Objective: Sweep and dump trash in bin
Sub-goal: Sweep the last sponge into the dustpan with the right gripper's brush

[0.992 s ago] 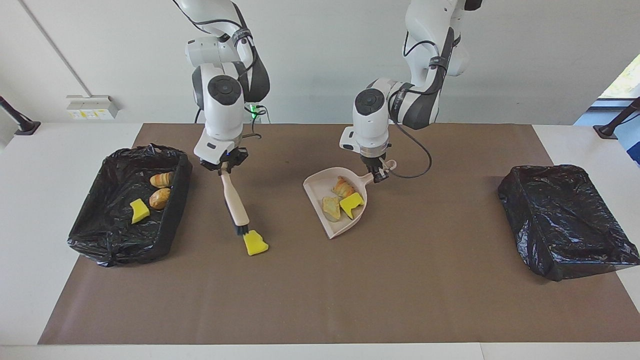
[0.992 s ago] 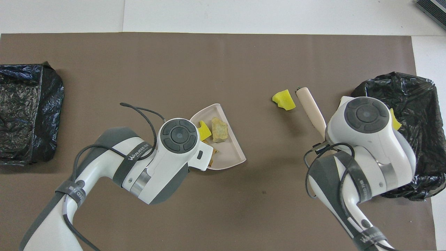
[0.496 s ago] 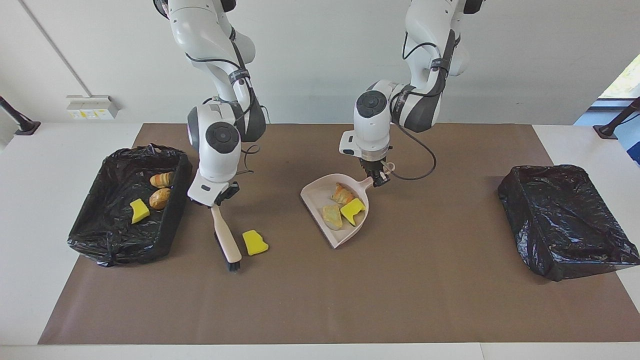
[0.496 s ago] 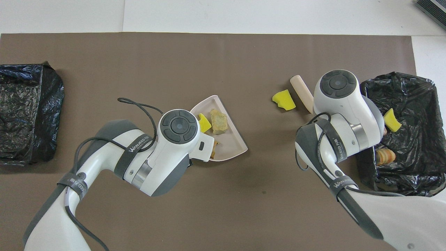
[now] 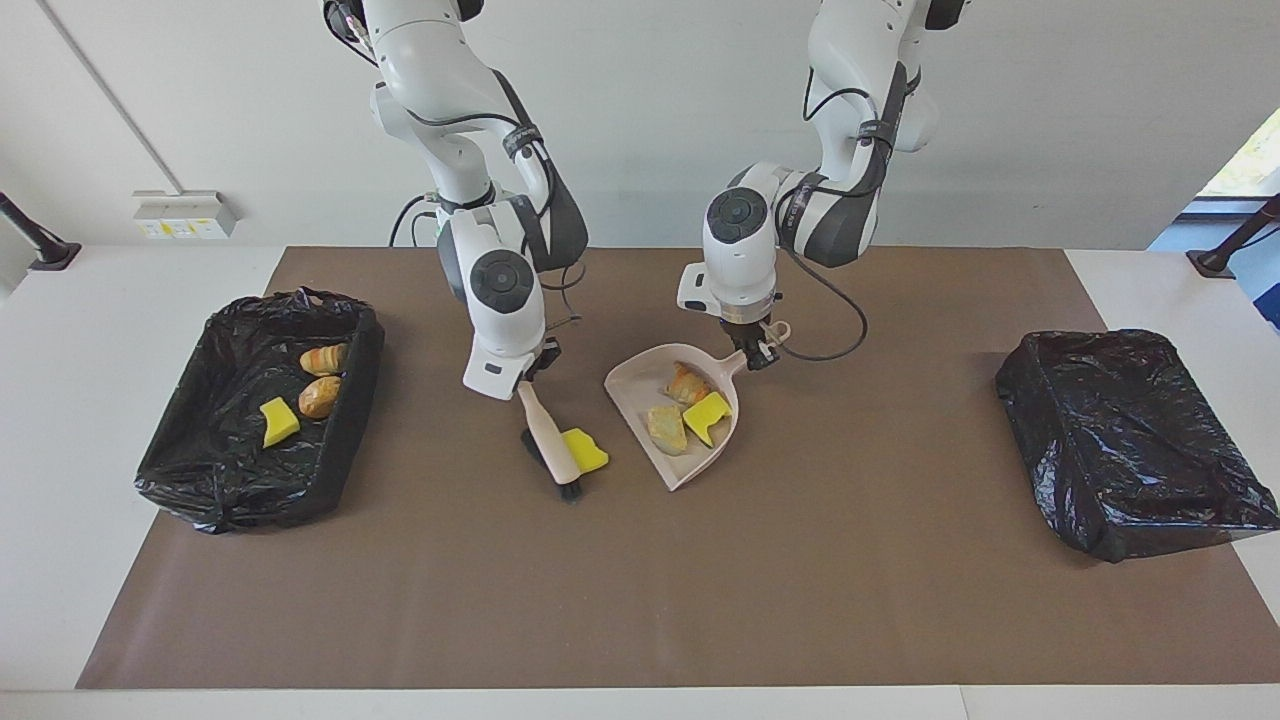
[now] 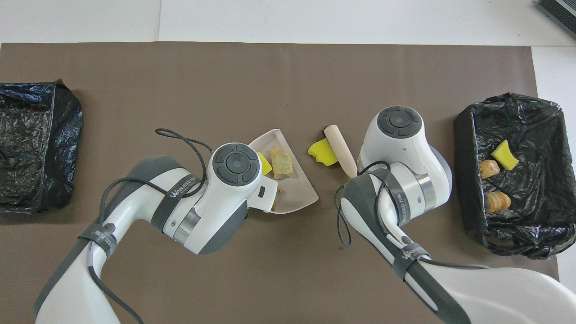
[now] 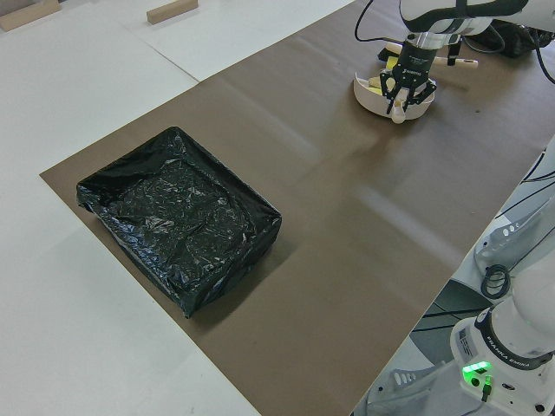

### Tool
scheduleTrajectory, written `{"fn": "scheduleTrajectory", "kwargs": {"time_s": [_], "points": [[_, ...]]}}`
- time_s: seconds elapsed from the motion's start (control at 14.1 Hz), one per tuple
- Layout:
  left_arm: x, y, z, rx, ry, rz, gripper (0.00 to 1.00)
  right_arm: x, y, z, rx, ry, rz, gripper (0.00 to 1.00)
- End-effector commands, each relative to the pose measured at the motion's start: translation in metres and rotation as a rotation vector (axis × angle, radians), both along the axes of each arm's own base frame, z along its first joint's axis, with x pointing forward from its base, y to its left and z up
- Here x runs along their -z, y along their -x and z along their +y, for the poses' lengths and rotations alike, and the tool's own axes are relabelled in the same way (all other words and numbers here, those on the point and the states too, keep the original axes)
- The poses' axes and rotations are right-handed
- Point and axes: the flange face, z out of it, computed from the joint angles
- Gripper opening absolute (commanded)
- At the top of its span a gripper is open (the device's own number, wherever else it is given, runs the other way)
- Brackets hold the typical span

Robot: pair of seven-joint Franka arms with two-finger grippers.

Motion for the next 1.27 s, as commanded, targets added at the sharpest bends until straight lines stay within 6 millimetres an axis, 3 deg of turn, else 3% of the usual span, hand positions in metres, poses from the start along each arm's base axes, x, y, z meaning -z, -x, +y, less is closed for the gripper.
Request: {"fn": "scheduleTrajectory", "kwargs": {"time_s": [0.0, 0.21, 0.42, 0.64, 0.78, 1.2], "points": [[0.001, 0.013, 0.006, 0.021, -0.020, 0.011, 0.00, -0.004, 0.039, 0.026, 0.017, -0.121, 0.081, 0.00], [0.001, 0.013, 0.009, 0.079, -0.008, 0.020, 0.00, -0.023, 0.065, 0.049, 0.067, -0.208, 0.119, 0.00], [0.000, 0.004, 0.013, 0.212, 0.028, 0.016, 0.00, -0.044, 0.070, 0.045, 0.061, -0.199, 0.110, 0.00], [-0.006, -0.012, 0.032, 0.325, 0.057, 0.016, 0.00, -0.050, 0.074, 0.035, 0.196, -0.081, 0.082, 0.00], [-0.008, -0.014, 0.032, 0.344, 0.063, 0.009, 0.00, -0.050, 0.075, 0.033, 0.265, -0.022, 0.066, 0.00], [-0.008, -0.013, 0.030, 0.351, 0.066, 0.005, 0.00, -0.050, 0.075, 0.027, 0.213, 0.075, 0.007, 0.00]]}}
